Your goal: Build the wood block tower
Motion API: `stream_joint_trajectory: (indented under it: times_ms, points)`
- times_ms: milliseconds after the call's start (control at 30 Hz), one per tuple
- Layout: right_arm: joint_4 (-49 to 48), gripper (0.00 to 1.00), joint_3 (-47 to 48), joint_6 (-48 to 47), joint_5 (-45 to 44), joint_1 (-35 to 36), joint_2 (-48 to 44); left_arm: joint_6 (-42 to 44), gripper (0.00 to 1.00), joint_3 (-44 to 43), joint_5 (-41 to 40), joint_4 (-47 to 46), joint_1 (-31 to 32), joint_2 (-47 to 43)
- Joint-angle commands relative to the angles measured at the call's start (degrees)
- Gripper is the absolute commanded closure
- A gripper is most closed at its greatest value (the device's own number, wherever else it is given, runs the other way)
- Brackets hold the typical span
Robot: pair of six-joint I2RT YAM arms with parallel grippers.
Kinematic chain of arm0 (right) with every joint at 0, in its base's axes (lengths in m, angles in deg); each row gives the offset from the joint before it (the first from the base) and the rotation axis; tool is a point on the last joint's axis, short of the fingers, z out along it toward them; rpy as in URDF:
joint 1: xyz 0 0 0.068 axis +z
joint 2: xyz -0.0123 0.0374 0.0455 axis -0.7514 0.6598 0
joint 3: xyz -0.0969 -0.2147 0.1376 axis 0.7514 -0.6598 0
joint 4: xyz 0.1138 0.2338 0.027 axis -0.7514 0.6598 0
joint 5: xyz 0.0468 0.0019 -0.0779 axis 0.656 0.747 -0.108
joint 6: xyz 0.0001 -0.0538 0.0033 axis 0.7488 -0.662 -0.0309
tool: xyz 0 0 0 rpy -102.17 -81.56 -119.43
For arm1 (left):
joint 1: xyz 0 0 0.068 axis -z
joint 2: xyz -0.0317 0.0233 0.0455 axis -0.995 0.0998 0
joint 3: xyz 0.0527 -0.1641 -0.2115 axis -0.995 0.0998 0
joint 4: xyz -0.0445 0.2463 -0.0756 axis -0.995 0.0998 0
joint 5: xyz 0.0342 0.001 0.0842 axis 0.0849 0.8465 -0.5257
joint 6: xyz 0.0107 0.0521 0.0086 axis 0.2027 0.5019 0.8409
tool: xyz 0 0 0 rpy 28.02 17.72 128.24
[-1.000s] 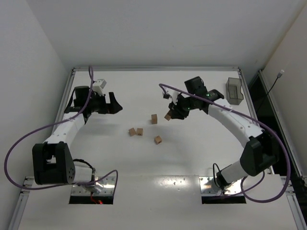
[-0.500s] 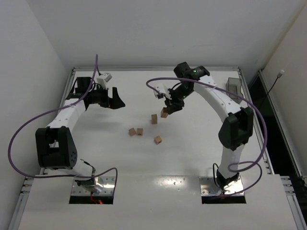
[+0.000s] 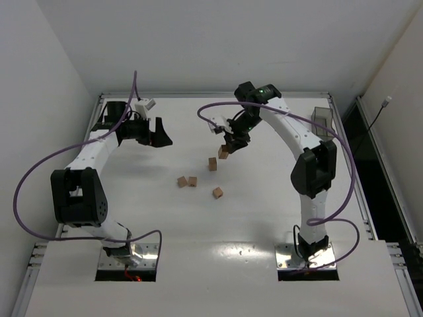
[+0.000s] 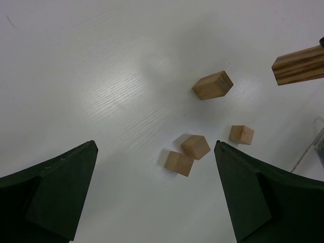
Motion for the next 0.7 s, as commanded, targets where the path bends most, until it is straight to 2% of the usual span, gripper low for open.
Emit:
stream_joint_trajectory:
  times_ms: [0, 200, 667]
  points:
    - [3.8, 1.00, 3.2, -2.8, 0.9, 1.3, 1.2, 1.7, 0.01, -3.3, 1.6, 0.4, -0.9, 1.4]
    - [3.8, 1.00, 7.1, -2.1, 0.4, 2.9, 3.6, 1.2, 0.01, -6.1, 2.7, 0.9, -0.9, 4.7]
    - [3.8, 1.00, 10.0, -0.3, -2.6, 4.1, 7.9, 1.1, 0.01, -5.2, 4.9, 0.1, -0.9, 5.8]
